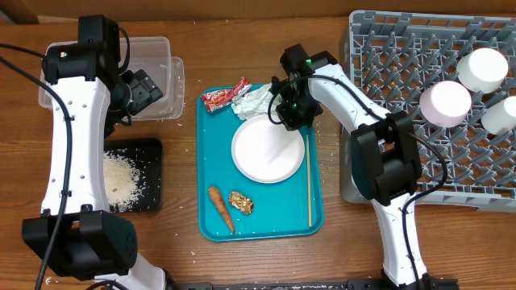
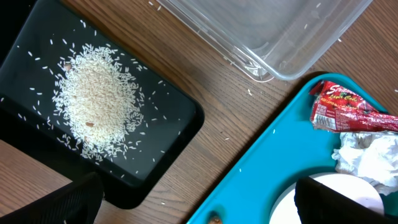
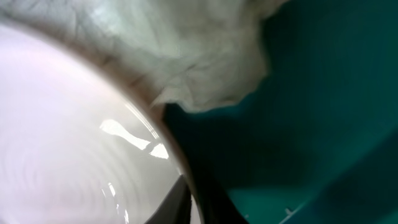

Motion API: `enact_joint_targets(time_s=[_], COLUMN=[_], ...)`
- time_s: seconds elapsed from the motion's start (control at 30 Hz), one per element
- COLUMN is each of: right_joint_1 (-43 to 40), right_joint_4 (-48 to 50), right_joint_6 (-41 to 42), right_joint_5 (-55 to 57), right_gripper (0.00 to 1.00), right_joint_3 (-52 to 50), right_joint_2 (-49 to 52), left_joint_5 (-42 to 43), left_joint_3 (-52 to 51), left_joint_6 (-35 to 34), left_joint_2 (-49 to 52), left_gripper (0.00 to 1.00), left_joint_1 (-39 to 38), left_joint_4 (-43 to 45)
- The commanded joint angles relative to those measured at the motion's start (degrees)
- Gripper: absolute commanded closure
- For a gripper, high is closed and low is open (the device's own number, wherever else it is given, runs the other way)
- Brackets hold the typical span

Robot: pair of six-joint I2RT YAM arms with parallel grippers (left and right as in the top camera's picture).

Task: Sort waste into correct bins and load items into the dishwasher
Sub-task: 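Reach the right gripper to the plate and grasp its rim, then carry the plate to the dish rack and stand it upright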

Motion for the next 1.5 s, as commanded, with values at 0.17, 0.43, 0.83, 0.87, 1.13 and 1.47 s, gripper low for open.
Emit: enact_joint_targets(time_s=[0.17, 0.43, 0.83, 0.87, 1.13, 1.47], right_joint_1=[0.0, -0.31, -11.23, -12.63, -22.51, -27.08], right_joint_4=[-8.57, -27.69, -24.61, -23.71, -18.27, -10.08], right_joint_6=[-2.23, -12.15, 9.97, 13.25, 29.35, 30.6], right_joint_5=[0.46, -0.26, 12.22, 16.17, 37.64, 56.06], right_gripper=[0.96, 0.96, 0.96, 0.96, 0.96, 0.96], right_joint_3=[5.31, 19.12, 41.62, 42.58, 43.34, 38.8], right_joint_2=[-0.22, -0.76, -2.69, -2.69, -2.67, -2.54], left_joint_5=[0.28, 0.26, 0.28, 0.28, 0.28, 0.28], left_joint_3=[0.39, 0.39, 0.39, 0.39, 0.39, 0.39], left_joint_6=[-0.55, -0.55, -0.55, -0.55, -0.55, -0.55], left_joint_2=[0.24, 0.24, 0.24, 0.24, 0.24, 0.24], left_gripper=[0.0, 0.0, 0.0, 0.0, 0.0, 0.0], left_joint_1=[-0.11, -0.11, -0.11, -0.11, -0.11, -0.11], left_joint_4=[0.07, 0.07, 0.07, 0.07, 0.07, 0.07])
